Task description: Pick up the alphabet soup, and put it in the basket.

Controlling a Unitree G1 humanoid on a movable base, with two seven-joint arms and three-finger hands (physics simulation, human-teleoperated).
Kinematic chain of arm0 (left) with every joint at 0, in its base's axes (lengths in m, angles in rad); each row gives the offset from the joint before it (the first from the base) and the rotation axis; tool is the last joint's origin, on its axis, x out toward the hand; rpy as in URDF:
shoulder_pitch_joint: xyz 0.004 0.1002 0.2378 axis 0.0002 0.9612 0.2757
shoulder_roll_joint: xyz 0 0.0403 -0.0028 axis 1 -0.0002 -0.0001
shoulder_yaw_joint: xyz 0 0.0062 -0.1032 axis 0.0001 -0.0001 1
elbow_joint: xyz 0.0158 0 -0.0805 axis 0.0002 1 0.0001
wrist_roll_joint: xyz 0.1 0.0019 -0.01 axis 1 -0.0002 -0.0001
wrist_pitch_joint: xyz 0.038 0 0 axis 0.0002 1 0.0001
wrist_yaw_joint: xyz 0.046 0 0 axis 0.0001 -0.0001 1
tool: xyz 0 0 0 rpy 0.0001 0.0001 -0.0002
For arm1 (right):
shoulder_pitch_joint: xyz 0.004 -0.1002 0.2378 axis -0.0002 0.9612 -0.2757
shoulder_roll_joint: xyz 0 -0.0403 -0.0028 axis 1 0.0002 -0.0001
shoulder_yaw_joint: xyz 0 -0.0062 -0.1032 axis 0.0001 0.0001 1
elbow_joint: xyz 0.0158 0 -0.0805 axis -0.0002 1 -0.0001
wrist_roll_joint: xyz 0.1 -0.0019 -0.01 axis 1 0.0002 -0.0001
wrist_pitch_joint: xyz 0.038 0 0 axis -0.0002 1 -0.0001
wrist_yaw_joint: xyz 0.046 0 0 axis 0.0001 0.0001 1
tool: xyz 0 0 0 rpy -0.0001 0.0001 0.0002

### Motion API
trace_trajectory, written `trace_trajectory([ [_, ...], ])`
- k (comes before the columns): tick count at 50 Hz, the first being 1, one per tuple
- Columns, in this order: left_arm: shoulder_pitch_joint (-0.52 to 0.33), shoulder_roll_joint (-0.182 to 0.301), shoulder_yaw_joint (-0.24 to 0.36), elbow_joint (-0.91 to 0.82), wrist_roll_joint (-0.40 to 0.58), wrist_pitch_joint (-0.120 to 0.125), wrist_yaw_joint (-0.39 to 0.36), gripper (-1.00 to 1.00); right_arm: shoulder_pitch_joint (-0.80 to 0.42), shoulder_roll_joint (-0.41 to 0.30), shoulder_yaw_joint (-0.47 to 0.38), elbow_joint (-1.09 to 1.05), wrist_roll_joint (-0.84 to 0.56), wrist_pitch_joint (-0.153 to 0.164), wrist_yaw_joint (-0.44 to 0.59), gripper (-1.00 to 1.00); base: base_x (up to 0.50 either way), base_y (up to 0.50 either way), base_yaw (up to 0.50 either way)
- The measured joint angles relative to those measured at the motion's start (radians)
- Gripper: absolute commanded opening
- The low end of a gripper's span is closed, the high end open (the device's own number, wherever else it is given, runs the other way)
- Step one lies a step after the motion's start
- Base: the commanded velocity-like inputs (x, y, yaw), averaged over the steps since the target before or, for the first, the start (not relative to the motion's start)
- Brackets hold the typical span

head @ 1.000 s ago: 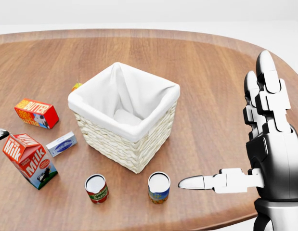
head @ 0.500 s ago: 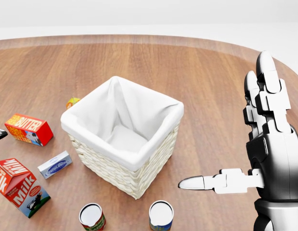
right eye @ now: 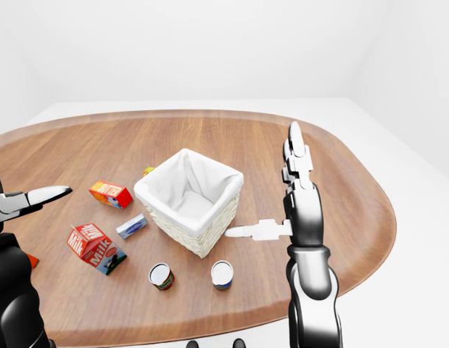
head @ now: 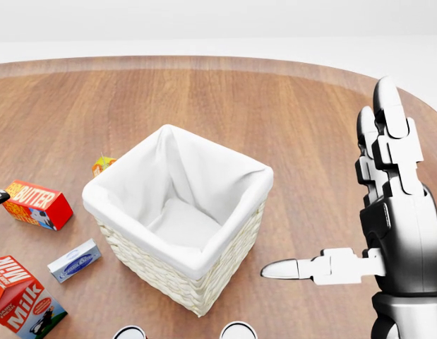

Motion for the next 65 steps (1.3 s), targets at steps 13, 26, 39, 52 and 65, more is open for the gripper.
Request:
trace_trajectory([
  [13,-0.001,0.003,0.003,0.002,-0.002,0.000,0.001,1.00,0.047,0.003,-0.012,-0.019,0.002,0.000,0.016,1.00,0.00,0.00,0.00],
  [26,0.002,0.001,0.002,0.008,0.002,0.000,-0.001,1.00,0.220,0.021,0.023,-0.041,-0.018,0.000,0.044,1.00,0.00,0.00,0.00],
  [39,0.002,0.002,0.005,-0.003,-0.001,0.000,0.001,1.00,0.386,0.017,0.065,-0.051,-0.036,0.000,0.065,1.00,0.00,0.00,0.00],
  [52,0.000,0.002,0.005,-0.006,-0.001,0.000,0.003,1.00,0.497,-0.007,0.124,-0.060,-0.050,-0.010,0.058,1.00,0.00,0.00,0.00],
  [65,0.001,0.001,0.004,-0.006,0.001,0.000,0.002,1.00,0.525,-0.041,0.180,-0.019,-0.050,-0.031,0.014,1.00,0.00,0.00,0.00],
])
